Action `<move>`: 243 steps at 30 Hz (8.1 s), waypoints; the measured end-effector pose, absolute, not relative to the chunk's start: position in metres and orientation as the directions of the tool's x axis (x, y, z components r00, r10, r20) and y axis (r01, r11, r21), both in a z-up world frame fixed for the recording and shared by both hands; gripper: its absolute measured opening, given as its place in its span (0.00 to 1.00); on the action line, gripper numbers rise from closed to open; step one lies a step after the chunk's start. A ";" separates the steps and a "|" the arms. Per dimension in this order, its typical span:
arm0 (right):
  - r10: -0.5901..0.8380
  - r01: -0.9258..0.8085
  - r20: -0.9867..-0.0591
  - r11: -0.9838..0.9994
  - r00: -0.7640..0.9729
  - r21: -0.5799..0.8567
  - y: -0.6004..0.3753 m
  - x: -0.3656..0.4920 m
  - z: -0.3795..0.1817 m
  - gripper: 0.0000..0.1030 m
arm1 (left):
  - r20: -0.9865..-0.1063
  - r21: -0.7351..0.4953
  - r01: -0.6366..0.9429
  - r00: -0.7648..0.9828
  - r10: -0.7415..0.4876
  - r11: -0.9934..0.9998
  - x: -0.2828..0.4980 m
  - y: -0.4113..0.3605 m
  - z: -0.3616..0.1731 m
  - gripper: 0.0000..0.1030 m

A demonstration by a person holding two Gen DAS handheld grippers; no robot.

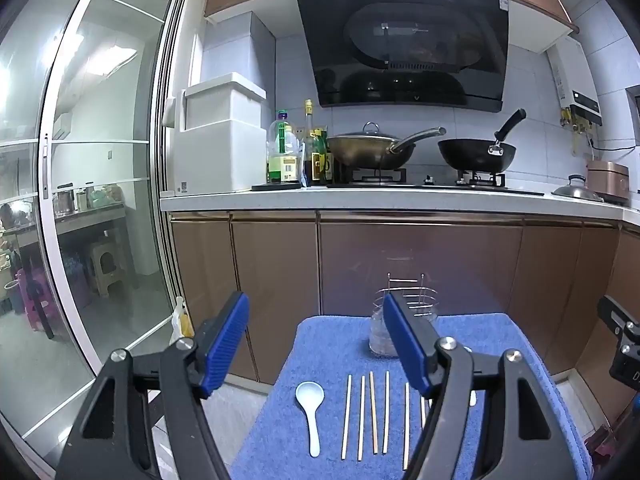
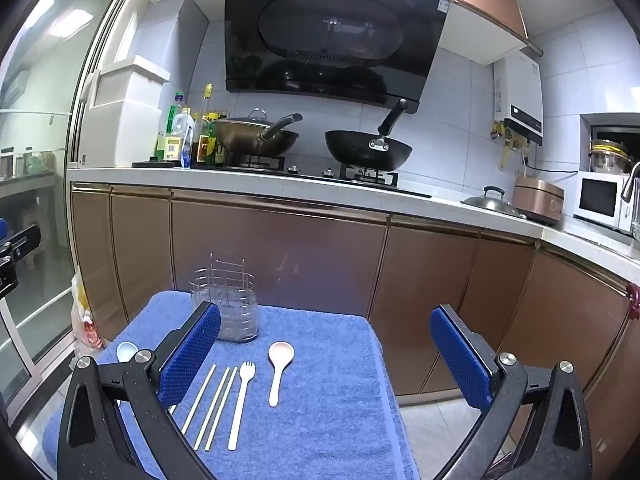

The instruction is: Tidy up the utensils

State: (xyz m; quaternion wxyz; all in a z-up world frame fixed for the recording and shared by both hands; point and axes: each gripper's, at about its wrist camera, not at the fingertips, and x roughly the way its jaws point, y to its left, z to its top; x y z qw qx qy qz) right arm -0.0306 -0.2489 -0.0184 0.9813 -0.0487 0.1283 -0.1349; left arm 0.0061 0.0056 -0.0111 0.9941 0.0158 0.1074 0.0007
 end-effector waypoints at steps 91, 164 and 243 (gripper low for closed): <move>0.260 -0.080 -0.853 0.964 0.453 0.252 -0.260 0.223 -0.182 0.40 | -0.917 -0.216 0.210 0.292 -0.273 0.953 0.278 -0.002 -0.198 0.27; 0.286 -0.167 -0.930 0.953 0.232 0.251 -0.184 0.288 -0.238 0.05 | -0.964 -0.110 0.135 0.228 -0.138 0.985 0.316 -0.017 -0.257 0.04; 0.305 -0.173 -0.816 0.952 0.491 0.252 -0.225 0.221 -0.196 0.16 | -0.858 -0.223 0.206 0.423 -0.293 0.953 0.268 -0.004 -0.199 0.24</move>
